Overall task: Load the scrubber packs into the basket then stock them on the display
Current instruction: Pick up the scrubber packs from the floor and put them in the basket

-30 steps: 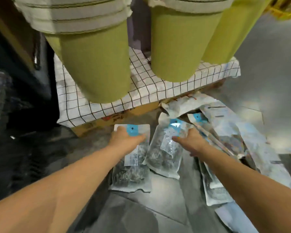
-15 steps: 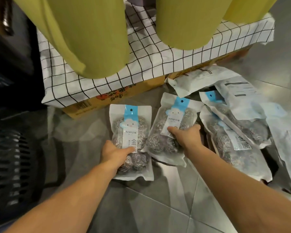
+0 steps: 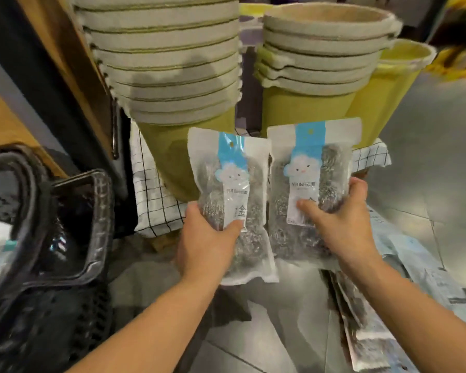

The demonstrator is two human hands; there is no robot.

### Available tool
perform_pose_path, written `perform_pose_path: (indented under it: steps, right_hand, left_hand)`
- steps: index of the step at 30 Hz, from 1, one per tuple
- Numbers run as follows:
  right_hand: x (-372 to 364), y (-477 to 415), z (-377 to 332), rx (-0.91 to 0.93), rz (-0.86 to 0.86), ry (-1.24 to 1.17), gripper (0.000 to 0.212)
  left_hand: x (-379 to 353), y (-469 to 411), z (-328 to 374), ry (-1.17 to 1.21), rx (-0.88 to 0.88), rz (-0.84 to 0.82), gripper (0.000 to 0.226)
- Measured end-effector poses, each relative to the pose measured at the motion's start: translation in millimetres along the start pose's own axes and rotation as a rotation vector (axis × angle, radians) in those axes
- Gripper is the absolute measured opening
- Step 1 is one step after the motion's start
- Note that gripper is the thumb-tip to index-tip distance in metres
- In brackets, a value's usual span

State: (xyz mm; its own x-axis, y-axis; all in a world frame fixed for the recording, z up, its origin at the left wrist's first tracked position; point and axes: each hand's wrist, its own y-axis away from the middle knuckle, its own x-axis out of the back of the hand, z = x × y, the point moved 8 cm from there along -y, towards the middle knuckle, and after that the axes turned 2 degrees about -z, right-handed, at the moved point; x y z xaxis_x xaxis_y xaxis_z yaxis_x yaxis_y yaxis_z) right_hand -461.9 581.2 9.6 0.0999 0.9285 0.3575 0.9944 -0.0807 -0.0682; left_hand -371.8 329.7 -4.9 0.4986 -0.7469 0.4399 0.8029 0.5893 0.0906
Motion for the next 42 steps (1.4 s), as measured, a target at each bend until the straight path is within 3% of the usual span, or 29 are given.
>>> perform_pose_path:
  steps: [5, 10, 13, 17, 21, 25, 27, 30, 33, 38, 40, 42]
  right_hand:
    - [26, 12, -133, 0.218, 0.089, -0.049, 0.07]
    - [-39, 43, -245, 0.313, -0.024, -0.174, 0.069]
    - [-118, 72, -296, 0.333, -0.187, -0.24, 0.067]
    - [-241, 130, -325, 0.276, -0.435, -0.222, 0.065]
    - [-356, 188, -303, 0.118, -0.666, -0.161, 0.068]
    - [-436, 237, -247, -0.102, -0.833, 0.022, 0.087]
    - [-454, 261, -227, -0.157, -0.889, 0.178, 0.091]
    - [-461, 277, -216, -0.04, -0.948, 0.468, 0.077]
    - [-463, 279, -220, 0.089, -1.019, 0.564, 0.054]
    - [-447, 280, -246, 0.238, -1.058, 0.651, 0.009]
    - [-433, 274, -270, 0.328, -1.018, 0.688, 0.017]
    - [-417, 261, -291, 0.408, -0.967, 0.72, 0.041]
  left_hand:
    - [74, 9, 93, 0.18, -0.113, 0.036, 0.054]
    - [222, -3, 128, 0.207, -0.211, 0.134, 0.058]
    - [331, -7, 107, 0.12, -0.205, 0.247, 0.059]
    - [461, 4, 34, -0.065, -0.067, 0.414, 0.063]
    - [533, 14, -55, -0.049, 0.167, 0.393, 0.054]
    - [561, 10, -138, -0.119, 0.404, 0.271, 0.035]
    - [568, 6, -175, -0.233, 0.497, 0.186, 0.055]
    - [574, 0, -211, -0.429, 0.562, 0.102, 0.093]
    - [576, -9, -210, -0.582, 0.418, 0.091, 0.1]
    - [568, -10, -180, -0.602, 0.224, 0.119, 0.095]
    - [556, -12, -158, -0.607, 0.149, 0.121, 0.091]
    - [535, -18, -131, -0.576, 0.084, 0.113, 0.086]
